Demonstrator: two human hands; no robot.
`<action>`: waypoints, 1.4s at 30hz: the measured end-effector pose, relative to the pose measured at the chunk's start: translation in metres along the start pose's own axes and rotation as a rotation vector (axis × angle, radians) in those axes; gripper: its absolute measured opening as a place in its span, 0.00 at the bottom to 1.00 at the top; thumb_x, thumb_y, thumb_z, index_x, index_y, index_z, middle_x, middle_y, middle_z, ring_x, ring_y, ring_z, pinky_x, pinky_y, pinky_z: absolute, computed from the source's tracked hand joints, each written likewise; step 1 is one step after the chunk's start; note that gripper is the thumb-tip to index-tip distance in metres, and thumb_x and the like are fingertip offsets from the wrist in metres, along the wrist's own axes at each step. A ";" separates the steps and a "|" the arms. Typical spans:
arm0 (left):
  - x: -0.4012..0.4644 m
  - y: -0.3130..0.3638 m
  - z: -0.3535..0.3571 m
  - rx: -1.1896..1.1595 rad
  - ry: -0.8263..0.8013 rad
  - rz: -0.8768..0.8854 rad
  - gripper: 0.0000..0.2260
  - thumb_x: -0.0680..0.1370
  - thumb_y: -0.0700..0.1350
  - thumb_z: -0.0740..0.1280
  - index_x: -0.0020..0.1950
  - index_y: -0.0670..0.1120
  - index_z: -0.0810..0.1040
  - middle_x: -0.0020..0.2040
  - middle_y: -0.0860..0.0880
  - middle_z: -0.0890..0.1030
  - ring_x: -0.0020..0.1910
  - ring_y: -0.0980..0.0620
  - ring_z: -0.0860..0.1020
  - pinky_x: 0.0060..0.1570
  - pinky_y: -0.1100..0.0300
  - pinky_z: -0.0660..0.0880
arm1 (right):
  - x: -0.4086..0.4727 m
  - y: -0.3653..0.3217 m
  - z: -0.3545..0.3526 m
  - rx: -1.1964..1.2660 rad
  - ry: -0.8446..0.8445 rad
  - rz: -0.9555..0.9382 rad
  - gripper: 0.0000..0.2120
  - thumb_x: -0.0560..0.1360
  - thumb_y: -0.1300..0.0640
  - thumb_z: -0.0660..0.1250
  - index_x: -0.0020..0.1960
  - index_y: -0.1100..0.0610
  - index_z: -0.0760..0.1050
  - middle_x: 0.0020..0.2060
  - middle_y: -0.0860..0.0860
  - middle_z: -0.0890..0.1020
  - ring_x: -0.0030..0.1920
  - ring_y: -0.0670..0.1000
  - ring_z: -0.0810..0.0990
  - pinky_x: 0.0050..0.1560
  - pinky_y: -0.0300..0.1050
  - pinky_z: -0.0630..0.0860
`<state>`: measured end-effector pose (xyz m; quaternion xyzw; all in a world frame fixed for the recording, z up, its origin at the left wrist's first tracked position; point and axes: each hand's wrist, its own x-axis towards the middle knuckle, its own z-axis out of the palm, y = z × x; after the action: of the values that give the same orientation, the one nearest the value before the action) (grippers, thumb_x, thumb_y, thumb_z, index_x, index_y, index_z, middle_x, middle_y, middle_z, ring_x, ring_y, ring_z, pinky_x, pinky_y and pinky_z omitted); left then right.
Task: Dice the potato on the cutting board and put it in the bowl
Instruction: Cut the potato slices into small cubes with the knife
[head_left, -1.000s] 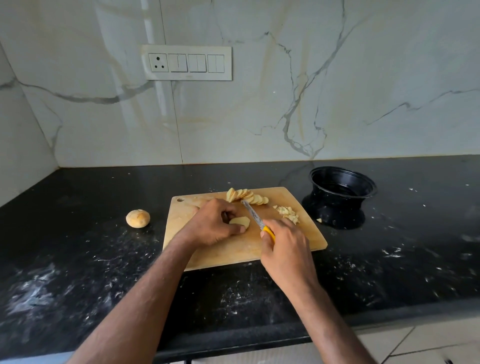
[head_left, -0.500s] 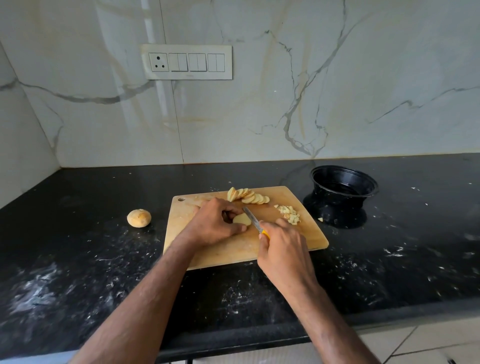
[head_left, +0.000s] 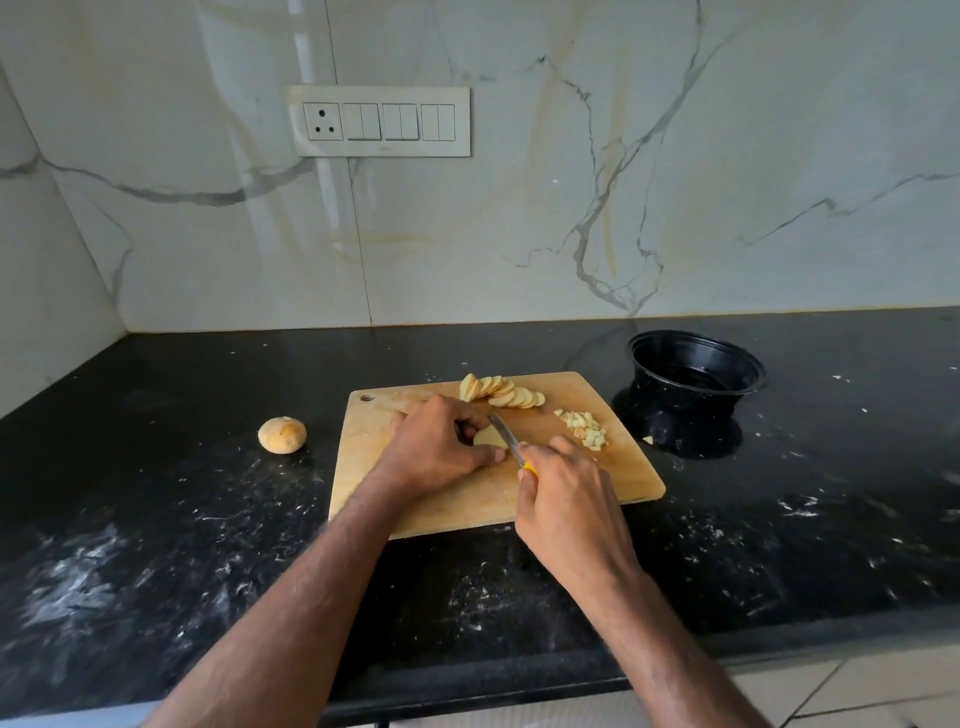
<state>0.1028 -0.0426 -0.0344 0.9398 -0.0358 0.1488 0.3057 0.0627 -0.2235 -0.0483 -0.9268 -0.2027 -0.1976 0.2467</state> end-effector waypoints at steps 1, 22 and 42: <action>0.000 0.000 0.000 -0.003 -0.001 0.001 0.14 0.69 0.58 0.78 0.48 0.52 0.84 0.41 0.55 0.81 0.45 0.52 0.77 0.56 0.40 0.75 | 0.000 0.000 0.000 -0.005 -0.002 0.001 0.15 0.81 0.55 0.64 0.67 0.52 0.77 0.47 0.43 0.72 0.39 0.42 0.71 0.35 0.26 0.63; 0.001 0.000 0.003 0.037 0.014 -0.042 0.12 0.72 0.58 0.77 0.51 0.57 0.81 0.44 0.58 0.79 0.49 0.52 0.75 0.59 0.43 0.73 | -0.014 -0.004 -0.009 -0.031 -0.034 0.010 0.13 0.79 0.58 0.64 0.63 0.53 0.77 0.52 0.46 0.75 0.45 0.49 0.81 0.46 0.45 0.81; -0.002 0.000 -0.002 -0.066 0.004 -0.001 0.14 0.68 0.54 0.80 0.49 0.50 0.85 0.41 0.54 0.81 0.42 0.53 0.77 0.52 0.45 0.77 | -0.003 -0.009 -0.011 0.070 0.108 0.057 0.12 0.79 0.59 0.66 0.61 0.54 0.80 0.53 0.47 0.81 0.49 0.47 0.80 0.53 0.45 0.79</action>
<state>0.1006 -0.0415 -0.0330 0.9290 -0.0396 0.1492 0.3365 0.0533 -0.2230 -0.0371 -0.9110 -0.1692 -0.2329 0.2953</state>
